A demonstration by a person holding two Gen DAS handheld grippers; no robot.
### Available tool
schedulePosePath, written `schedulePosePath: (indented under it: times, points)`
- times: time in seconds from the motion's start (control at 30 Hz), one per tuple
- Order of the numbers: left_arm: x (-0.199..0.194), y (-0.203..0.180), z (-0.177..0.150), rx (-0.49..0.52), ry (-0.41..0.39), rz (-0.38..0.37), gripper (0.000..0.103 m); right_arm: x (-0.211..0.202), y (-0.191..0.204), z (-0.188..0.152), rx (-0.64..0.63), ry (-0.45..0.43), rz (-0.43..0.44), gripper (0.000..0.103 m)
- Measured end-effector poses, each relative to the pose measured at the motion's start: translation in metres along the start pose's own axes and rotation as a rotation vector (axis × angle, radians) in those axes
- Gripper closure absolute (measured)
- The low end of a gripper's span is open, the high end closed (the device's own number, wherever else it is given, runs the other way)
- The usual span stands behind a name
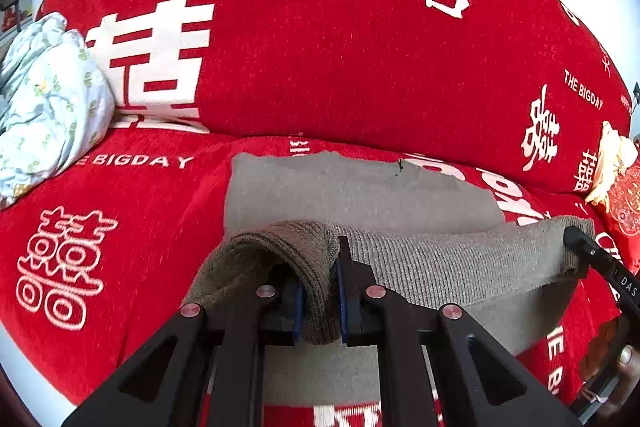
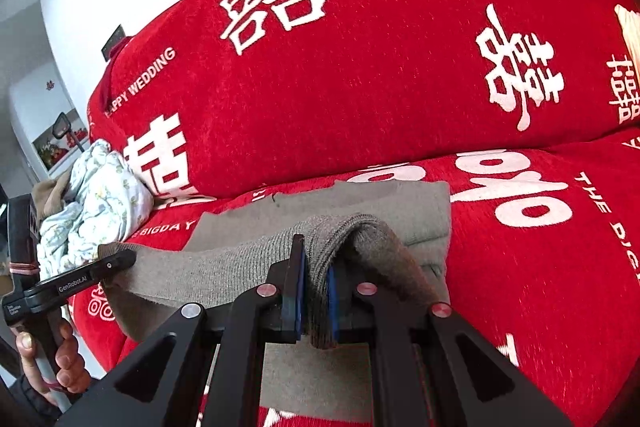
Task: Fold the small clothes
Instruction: 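Fold the hem with both grippers toward the collar and lay it down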
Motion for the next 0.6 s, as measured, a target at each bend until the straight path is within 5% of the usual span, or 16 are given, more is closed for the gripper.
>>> schedulePosePath:
  times: [0.6]
  points:
    - [0.062,-0.011,0.042,0.0,0.027,-0.003,0.09,0.064,-0.028,0.032,0.004,0.049,-0.063,0.093]
Point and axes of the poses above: each gripper's, at about its wrist camera, not at the fingertips, and x roughly the way its jaws point, y to its left, z to its top, the point moved 10 cm from there along x, roughly the way its jaws point, and after that the axes turned 11 degrees about z, right-handed, at the moved point
